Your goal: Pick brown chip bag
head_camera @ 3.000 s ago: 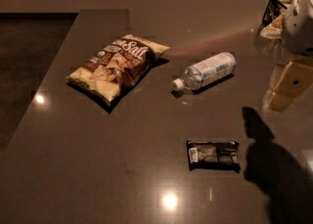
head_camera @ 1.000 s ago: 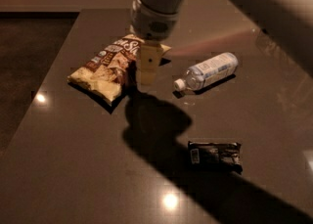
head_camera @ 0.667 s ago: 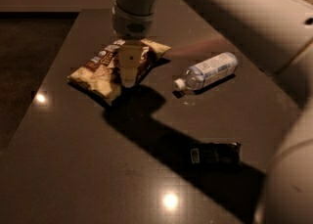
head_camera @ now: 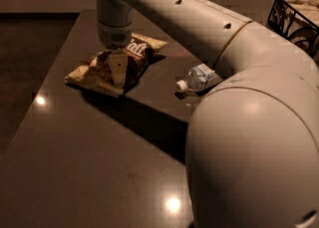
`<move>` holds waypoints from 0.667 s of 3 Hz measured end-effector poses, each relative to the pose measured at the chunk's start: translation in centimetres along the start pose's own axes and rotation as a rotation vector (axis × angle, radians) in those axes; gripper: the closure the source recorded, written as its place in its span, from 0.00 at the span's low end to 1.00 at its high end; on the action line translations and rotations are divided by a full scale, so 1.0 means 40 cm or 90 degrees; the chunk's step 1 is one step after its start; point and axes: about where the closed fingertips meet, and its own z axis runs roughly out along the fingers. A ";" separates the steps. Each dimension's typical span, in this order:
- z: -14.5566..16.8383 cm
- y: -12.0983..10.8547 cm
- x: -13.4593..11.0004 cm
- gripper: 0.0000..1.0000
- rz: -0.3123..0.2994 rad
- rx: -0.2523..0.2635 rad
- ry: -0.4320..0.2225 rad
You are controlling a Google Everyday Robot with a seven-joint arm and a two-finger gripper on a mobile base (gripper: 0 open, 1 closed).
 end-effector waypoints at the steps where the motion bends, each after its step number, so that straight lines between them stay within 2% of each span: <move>1: -0.010 -0.009 0.003 0.47 -0.031 -0.015 0.020; 2: -0.077 -0.008 -0.003 0.71 -0.045 -0.005 0.008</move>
Offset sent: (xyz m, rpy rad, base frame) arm -0.0158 -0.0181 0.0670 -0.0318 0.0070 0.0974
